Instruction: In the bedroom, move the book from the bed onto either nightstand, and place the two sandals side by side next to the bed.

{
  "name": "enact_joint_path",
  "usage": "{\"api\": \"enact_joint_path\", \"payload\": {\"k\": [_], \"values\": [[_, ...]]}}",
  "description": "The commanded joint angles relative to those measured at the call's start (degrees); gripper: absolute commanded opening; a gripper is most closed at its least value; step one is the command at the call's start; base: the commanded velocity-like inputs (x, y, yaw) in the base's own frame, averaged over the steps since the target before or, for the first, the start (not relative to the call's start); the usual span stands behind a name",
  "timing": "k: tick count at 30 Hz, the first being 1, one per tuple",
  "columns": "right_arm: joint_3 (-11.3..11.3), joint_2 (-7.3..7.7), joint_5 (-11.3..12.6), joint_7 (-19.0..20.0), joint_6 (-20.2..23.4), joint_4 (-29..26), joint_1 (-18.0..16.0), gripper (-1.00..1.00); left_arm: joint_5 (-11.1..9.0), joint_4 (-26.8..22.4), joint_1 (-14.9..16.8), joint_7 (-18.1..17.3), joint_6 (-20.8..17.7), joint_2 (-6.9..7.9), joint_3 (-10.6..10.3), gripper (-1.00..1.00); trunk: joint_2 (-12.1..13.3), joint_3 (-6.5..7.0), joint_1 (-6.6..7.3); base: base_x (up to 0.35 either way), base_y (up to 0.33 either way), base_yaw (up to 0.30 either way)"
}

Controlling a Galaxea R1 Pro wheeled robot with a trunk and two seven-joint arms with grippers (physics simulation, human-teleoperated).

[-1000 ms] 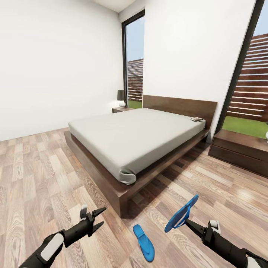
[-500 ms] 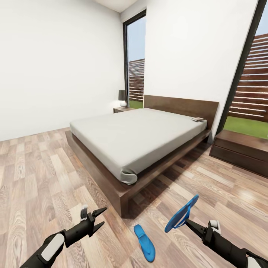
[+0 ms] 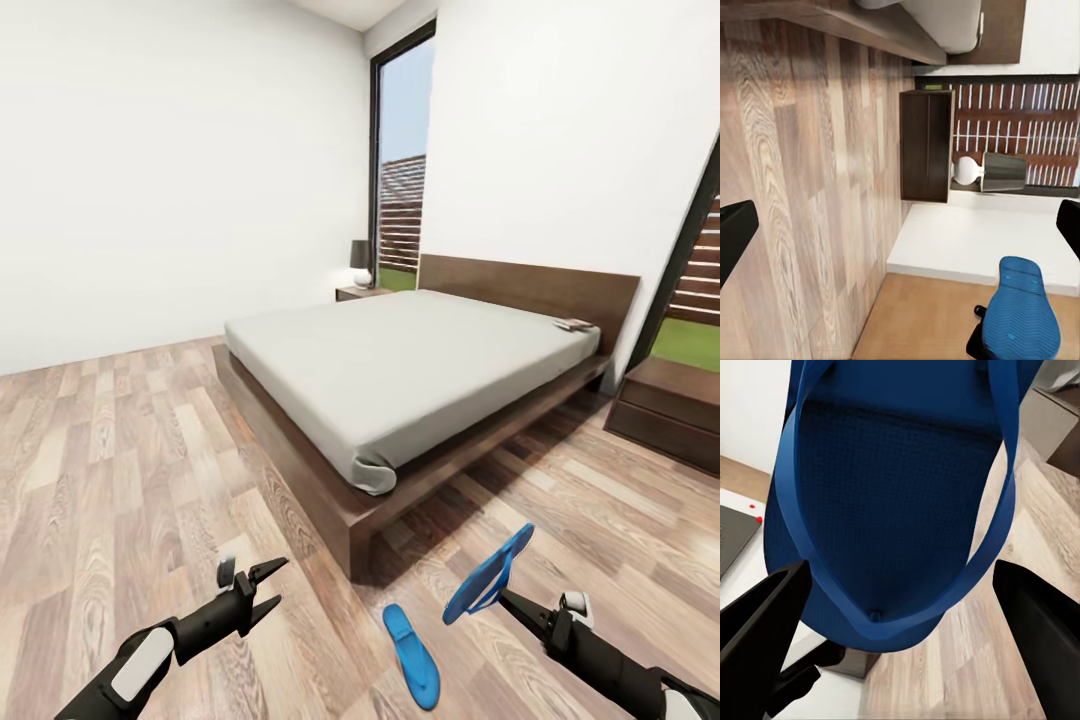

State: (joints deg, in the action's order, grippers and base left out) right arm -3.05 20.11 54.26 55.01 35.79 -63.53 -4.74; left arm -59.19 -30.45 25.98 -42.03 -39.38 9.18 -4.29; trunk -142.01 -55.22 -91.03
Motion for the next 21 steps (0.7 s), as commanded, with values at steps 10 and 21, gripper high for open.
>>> {"api": "enact_joint_path", "payload": {"k": [10,21], "values": [[0.0,0.01,0.3,0.0,0.3,0.0,0.0,-1.0,-0.5,0.0,0.1,0.0,-0.3,-0.07,-0.3,1.0,0.0,-0.29,0.01,0.0,0.0,0.237],[0.0,-0.01,0.2,0.0,0.3,0.0,0.0,-1.0,-0.4,0.0,0.1,0.0,-0.2,-0.26,-0.3,1.0,0.0,-0.55,0.01,0.0,0.0,0.235]]}}
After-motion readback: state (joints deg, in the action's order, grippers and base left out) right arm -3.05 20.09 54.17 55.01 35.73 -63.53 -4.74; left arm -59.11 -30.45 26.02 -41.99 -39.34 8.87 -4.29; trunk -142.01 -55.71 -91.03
